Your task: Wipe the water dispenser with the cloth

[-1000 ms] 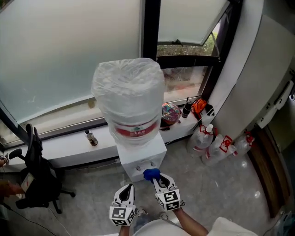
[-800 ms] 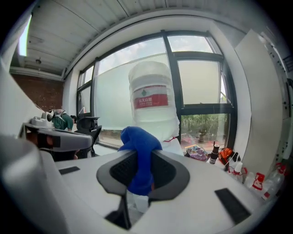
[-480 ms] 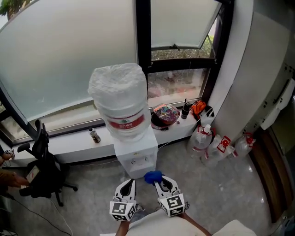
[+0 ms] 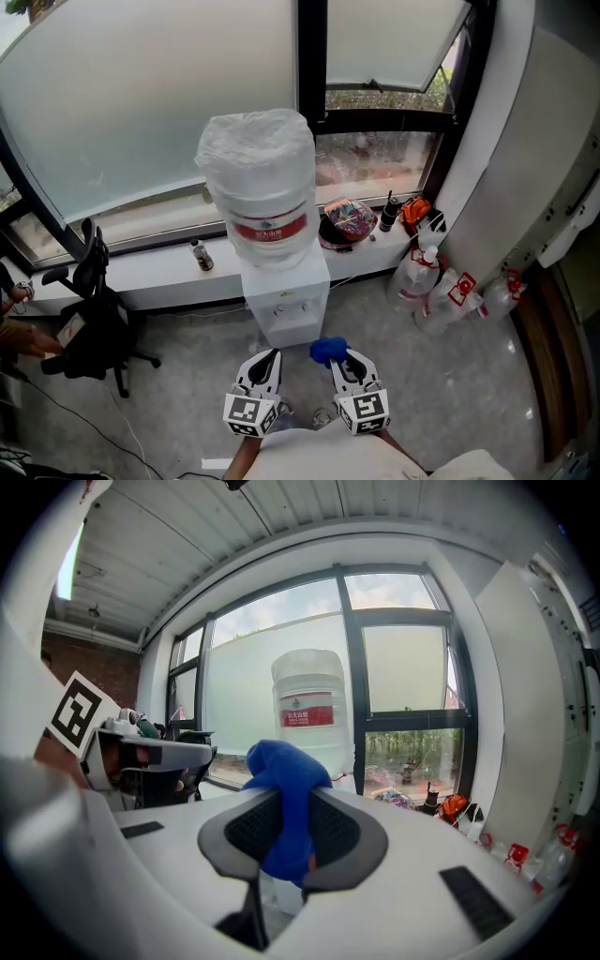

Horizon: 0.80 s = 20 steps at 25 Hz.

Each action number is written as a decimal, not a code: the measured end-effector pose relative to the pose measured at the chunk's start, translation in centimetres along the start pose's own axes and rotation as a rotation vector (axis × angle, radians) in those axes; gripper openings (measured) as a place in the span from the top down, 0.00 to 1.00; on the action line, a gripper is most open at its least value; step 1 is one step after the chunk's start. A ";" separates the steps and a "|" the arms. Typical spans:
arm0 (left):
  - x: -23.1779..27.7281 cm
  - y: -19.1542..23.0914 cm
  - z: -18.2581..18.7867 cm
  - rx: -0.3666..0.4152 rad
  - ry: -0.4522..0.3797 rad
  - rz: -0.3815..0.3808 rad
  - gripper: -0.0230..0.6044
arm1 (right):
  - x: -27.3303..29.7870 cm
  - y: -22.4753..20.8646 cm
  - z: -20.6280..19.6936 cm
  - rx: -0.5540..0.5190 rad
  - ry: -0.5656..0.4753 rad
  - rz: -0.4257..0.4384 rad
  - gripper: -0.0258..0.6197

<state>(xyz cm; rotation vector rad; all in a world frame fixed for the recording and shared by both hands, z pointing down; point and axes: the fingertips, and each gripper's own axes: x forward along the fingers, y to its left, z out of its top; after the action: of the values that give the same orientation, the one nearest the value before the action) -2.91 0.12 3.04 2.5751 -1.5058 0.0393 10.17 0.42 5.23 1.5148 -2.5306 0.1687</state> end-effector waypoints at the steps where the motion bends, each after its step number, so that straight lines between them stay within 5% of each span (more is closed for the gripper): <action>1: 0.0 0.0 0.1 -0.004 -0.003 -0.001 0.95 | 0.1 0.2 0.0 -0.004 0.003 0.007 0.84; 20: 1.6 0.2 0.2 -0.008 -0.005 -0.007 0.95 | 1.3 0.2 0.7 -0.028 -0.016 0.036 0.84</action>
<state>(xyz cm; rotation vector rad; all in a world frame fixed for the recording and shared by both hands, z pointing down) -2.33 -1.37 3.02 2.5755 -1.4959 0.0255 9.34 -0.78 4.82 1.4670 -2.5627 0.1266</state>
